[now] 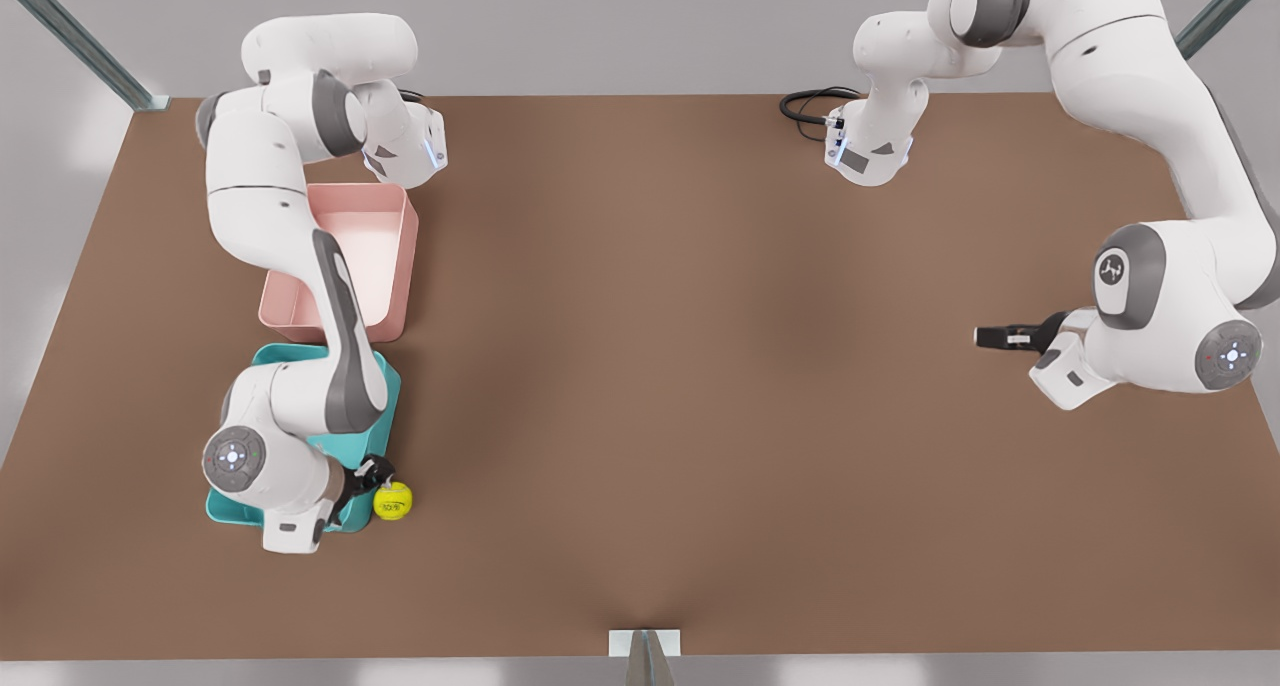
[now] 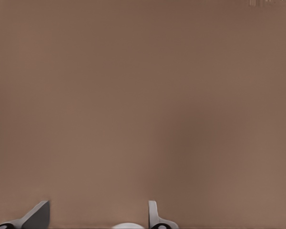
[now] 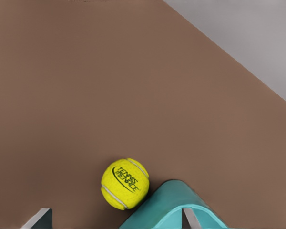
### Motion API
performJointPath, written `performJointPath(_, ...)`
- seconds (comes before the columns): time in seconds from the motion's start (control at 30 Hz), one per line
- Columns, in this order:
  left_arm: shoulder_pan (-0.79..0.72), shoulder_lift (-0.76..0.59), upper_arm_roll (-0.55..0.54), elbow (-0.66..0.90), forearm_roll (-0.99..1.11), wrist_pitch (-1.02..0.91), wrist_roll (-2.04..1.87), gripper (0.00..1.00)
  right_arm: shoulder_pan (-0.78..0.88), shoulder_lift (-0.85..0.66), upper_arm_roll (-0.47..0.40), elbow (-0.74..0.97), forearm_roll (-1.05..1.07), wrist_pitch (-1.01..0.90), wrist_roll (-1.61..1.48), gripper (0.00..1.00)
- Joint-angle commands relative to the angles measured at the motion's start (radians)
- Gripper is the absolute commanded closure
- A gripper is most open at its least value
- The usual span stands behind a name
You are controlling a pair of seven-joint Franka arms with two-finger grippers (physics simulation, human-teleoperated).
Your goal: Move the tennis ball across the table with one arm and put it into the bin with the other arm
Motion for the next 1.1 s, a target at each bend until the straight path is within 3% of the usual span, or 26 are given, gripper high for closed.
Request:
performJointPath(0.0, -0.009, -0.021, -0.005, 0.002, 0.002, -0.039, -0.102, 0.00, -0.001, 0.008, -0.002, 0.000, 0.003, 0.142, -1.142, 0.00)
performJointPath(0.1, -0.007, -0.024, -0.026, 0.033, 0.000, -0.090, -0.102, 0.00, 0.010, 0.018, -0.002, -0.005, 0.003, 0.197, -1.222, 0.00)
performJointPath(0.3, 0.002, -0.044, -0.055, 0.030, 0.005, -0.012, -0.100, 0.00, 0.038, 0.054, -0.003, -0.031, 0.000, 0.283, -1.239, 0.00)
performJointPath(0.57, 0.002, -0.044, -0.055, 0.031, 0.003, -0.050, -0.102, 0.00, 0.019, -0.094, -0.028, -0.330, 0.000, 0.315, -1.014, 0.00)
performJointPath(1.07, 0.000, -0.035, -0.055, 0.028, 0.002, -0.067, -0.103, 0.00, 0.053, -0.046, -0.060, -0.350, -0.031, 0.332, -0.785, 0.00)
